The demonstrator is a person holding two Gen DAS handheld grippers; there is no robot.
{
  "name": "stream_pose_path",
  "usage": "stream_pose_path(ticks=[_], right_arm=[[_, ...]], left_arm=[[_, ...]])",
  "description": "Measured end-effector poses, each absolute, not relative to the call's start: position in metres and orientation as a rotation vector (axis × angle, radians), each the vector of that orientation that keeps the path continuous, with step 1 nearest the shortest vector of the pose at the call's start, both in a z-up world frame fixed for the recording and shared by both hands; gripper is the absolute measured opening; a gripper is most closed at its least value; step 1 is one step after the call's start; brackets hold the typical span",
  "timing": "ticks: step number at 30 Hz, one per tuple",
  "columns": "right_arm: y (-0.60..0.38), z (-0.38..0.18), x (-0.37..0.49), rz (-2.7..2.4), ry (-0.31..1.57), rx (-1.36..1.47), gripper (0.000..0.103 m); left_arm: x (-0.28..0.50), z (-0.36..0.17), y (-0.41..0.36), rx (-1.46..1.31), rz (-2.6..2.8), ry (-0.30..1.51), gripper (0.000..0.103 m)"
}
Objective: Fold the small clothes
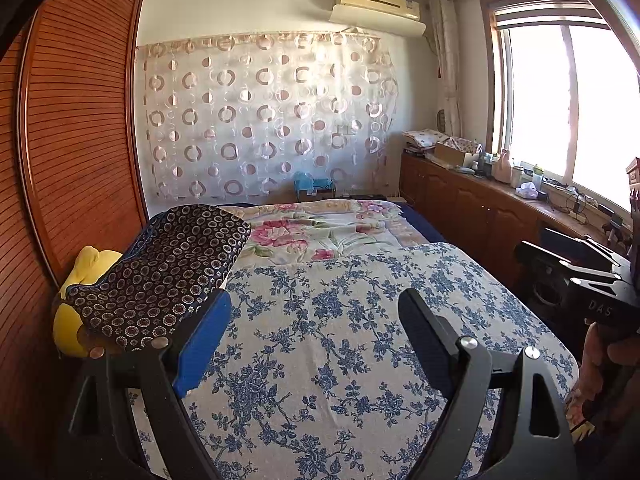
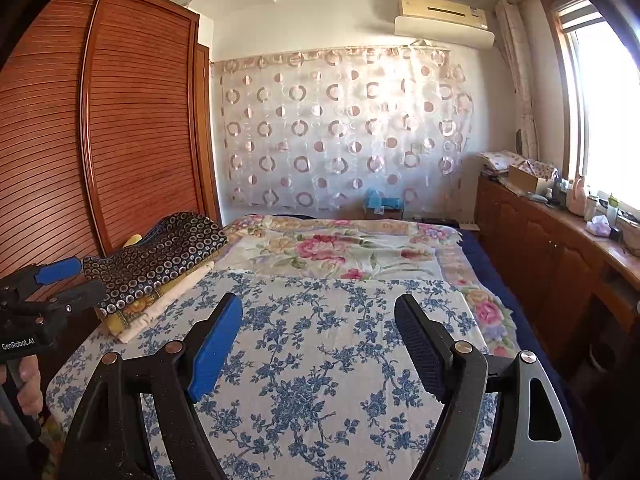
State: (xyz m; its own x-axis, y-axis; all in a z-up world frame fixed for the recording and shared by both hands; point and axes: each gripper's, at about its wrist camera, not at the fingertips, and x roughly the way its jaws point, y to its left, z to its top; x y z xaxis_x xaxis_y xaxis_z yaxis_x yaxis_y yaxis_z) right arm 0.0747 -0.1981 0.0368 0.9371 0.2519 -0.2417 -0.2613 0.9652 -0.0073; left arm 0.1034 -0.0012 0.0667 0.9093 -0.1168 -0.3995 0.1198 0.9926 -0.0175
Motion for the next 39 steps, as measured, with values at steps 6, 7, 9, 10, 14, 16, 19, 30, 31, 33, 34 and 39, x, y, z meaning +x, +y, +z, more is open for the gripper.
stream_pose_path(ticks=[6,7,9,10,14,16,19,30,31,33,34,39], right_arm=[[-0.199,0.033,0.077,0.261,0.238,-0.035,0.080],[-0.200,0.033,0.077,0.262,0.239,-0.034,0.080],[-0.200,0.032,0.077,0.260,0.238,-0.034,0.080],[-0.200,0.032,0.077,0.261,0.238,-0.033,0.080],[-0.202,0.031,0.076,0.262,0.238,-0.031,0.080],[-0.202,0.031,0.076,0.262,0.238,-0.030,0.080],[-0.204,0.030,0.076,0.263,0.237,-0.030,0.080],[-0.207,0.030,0.076,0.262,0.232,-0.032,0.080],[-0.207,0.030,0.076,0.263,0.232,-0.033,0.080],[-0.207,0.030,0.076,0.262,0.232,-0.033,0.080],[-0.208,0.030,0.076,0.263,0.232,-0.033,0.080],[-0.208,0.030,0.076,0.264,0.232,-0.033,0.080]], left_arm=[[0.101,0.067,-0.003,0.001,-0.127,0.405,0.086],[0.100,0.067,-0.003,0.001,-0.126,0.404,0.086],[0.100,0.067,-0.003,0.002,-0.125,0.405,0.086],[0.101,0.067,-0.003,0.002,-0.126,0.406,0.086],[0.100,0.069,-0.003,-0.002,-0.122,0.403,0.086],[0.100,0.068,-0.003,-0.002,-0.122,0.402,0.086],[0.100,0.068,-0.003,-0.002,-0.123,0.401,0.086],[0.099,0.069,-0.004,0.000,-0.120,0.396,0.086],[0.099,0.069,-0.004,0.000,-0.120,0.396,0.086],[0.099,0.068,-0.004,0.000,-0.120,0.395,0.086],[0.099,0.069,-0.004,0.000,-0.120,0.395,0.086],[0.098,0.069,-0.004,0.000,-0.120,0.395,0.086]])
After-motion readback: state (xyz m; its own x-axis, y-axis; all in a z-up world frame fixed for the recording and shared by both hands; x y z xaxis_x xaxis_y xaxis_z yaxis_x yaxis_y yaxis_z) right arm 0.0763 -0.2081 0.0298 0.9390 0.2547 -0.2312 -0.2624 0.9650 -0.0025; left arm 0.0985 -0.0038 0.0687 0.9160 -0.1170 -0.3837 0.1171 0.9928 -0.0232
